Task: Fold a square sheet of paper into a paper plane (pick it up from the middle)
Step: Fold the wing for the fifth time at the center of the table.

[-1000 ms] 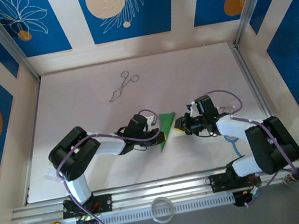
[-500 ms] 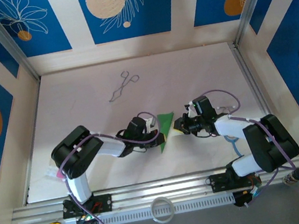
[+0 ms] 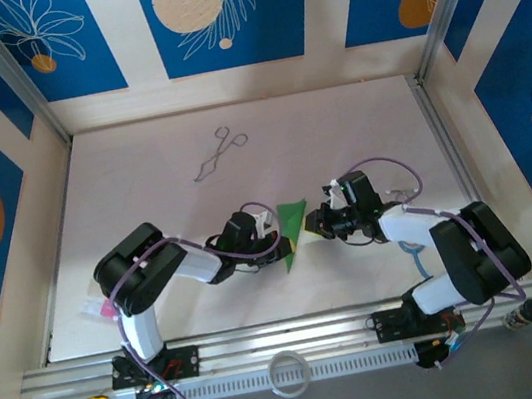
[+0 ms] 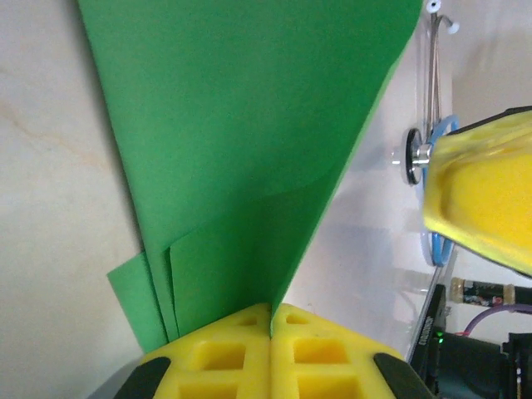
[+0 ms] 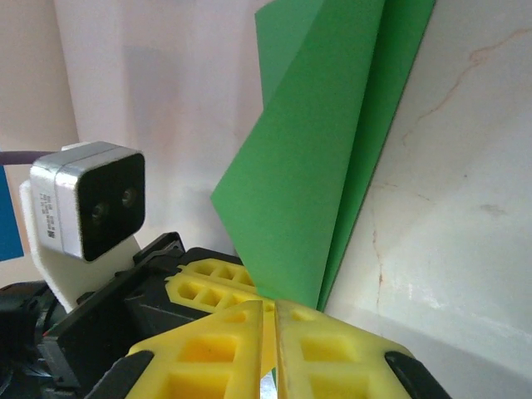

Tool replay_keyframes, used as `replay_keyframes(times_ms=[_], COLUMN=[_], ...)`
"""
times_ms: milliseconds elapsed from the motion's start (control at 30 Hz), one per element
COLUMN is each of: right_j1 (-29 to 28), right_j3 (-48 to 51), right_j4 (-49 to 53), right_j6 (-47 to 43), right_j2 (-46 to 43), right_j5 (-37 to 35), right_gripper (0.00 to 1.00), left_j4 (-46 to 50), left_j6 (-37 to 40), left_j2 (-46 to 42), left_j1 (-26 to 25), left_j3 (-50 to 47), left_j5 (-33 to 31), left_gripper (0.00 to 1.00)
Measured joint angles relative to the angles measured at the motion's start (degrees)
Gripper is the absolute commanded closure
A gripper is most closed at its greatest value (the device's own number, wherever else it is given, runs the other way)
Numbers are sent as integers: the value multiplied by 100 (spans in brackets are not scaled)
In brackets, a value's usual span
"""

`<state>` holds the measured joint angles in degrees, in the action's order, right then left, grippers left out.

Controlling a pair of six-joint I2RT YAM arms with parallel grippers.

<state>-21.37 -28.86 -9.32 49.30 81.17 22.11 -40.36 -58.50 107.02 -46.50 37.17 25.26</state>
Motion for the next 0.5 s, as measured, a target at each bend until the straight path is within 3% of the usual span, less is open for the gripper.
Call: replay_keyframes(times_ms=[333, 500], right_j1=[-7, -90], right_j3=[-133, -57], right_j4=[-57, -219], right_j6=[-87, -74], right_j2=[236, 166], right_j5=[74, -229], right_gripper=[89, 90], left_j4=[-348, -363], left_j6=[-273, -278], left_j2=[72, 74], left_j1=[28, 48], left_j3=[-109, -114], left_j5=[28, 57], left_gripper=[100, 100])
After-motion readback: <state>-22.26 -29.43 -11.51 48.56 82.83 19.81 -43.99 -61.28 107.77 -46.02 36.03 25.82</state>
